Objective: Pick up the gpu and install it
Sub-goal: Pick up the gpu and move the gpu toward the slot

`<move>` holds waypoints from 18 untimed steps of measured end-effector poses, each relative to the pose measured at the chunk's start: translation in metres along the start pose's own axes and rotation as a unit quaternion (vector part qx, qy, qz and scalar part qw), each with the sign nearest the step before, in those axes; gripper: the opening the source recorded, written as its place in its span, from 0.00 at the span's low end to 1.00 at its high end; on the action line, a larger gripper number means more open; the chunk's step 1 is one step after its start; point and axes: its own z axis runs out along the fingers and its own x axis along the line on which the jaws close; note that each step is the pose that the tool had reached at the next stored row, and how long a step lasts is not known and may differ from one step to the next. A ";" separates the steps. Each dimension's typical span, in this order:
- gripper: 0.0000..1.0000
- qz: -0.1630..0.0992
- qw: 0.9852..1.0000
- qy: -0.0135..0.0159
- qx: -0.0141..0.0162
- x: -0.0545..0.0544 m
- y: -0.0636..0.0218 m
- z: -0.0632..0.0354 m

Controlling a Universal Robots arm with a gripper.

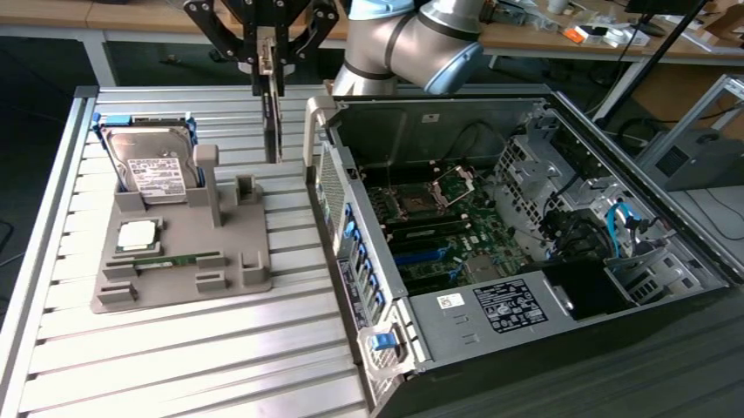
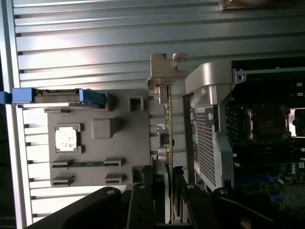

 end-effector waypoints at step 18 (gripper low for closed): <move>0.27 0.000 1.000 0.000 0.001 -0.011 0.0009 0.0003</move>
